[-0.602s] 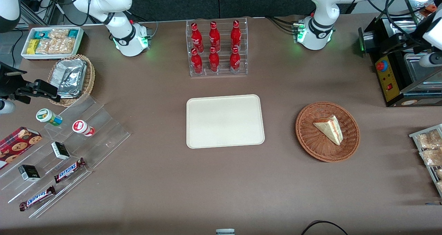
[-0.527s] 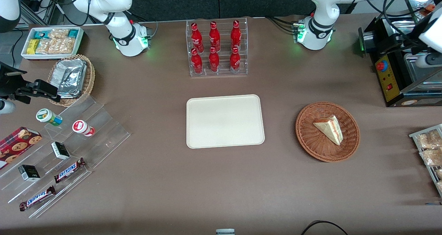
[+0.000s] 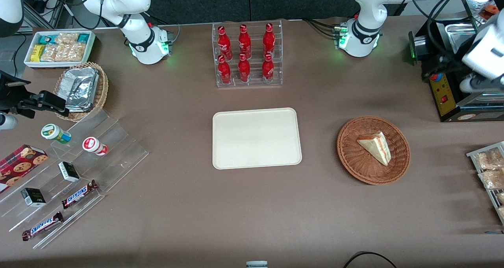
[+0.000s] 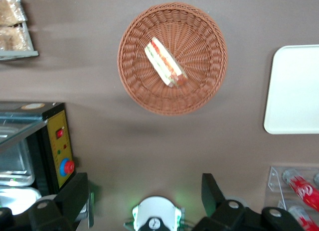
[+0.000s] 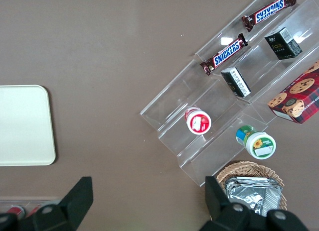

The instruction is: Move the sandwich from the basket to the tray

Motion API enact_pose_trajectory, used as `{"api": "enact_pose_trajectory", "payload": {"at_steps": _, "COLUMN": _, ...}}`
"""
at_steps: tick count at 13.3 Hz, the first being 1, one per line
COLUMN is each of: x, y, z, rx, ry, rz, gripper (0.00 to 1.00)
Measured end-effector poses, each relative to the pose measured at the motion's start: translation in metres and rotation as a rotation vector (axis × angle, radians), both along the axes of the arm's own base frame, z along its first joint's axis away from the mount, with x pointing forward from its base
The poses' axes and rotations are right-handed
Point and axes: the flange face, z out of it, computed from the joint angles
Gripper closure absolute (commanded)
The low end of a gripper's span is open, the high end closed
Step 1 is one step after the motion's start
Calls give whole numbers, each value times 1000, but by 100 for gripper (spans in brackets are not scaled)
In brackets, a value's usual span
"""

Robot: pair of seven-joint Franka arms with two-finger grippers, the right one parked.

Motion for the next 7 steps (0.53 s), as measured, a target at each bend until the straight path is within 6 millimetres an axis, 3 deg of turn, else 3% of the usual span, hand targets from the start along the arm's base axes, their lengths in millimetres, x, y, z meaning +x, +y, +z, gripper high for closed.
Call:
{"api": "enact_pose_trajectory", "payload": {"at_steps": 2, "x": 12, "y": 1, "z": -41, "rx": 1, "ry": -26, "rz": 16, "gripper": 0}}
{"api": "enact_pose_trajectory", "payload": {"at_steps": 7, "x": 24, "y": 0, "z": -152, "rx": 14, "ry": -159, "rz": 313, "gripper": 0}}
